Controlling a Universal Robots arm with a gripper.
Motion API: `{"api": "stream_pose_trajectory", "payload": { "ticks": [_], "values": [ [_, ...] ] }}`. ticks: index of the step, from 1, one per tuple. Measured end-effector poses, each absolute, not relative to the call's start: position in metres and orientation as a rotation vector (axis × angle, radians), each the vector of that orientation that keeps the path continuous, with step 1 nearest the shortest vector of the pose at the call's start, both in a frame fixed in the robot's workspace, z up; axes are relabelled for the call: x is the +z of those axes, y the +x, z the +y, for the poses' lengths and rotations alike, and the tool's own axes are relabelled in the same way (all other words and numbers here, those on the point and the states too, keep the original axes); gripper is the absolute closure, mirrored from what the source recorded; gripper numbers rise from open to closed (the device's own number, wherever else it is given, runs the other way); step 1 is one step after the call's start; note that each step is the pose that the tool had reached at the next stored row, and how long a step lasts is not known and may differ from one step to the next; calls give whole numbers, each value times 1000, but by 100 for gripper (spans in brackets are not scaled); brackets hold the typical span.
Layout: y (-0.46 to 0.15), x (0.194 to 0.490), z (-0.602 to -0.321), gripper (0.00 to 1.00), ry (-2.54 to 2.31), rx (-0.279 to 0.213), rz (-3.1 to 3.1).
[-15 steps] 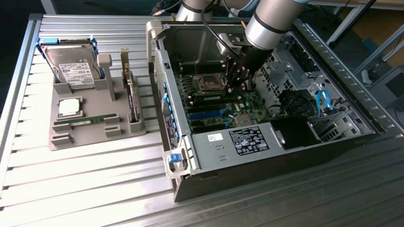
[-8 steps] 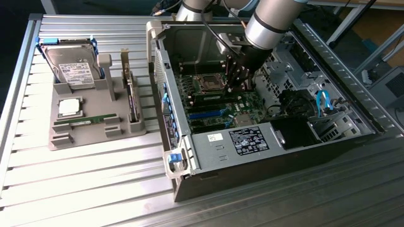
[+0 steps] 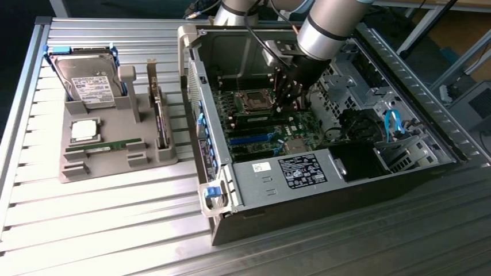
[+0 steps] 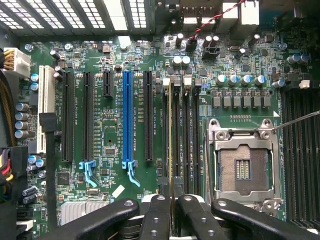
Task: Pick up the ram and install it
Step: 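Insert the ram into the slot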
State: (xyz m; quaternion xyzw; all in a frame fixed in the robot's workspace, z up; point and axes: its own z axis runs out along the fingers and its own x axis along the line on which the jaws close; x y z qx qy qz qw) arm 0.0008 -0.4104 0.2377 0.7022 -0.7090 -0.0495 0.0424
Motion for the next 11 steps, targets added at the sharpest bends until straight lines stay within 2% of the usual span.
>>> {"api": "stream_pose_trajectory", "payload": {
  "ticks": [11],
  "values": [
    [1, 237, -410, 87, 2148, -151, -2169]
  ]
}}
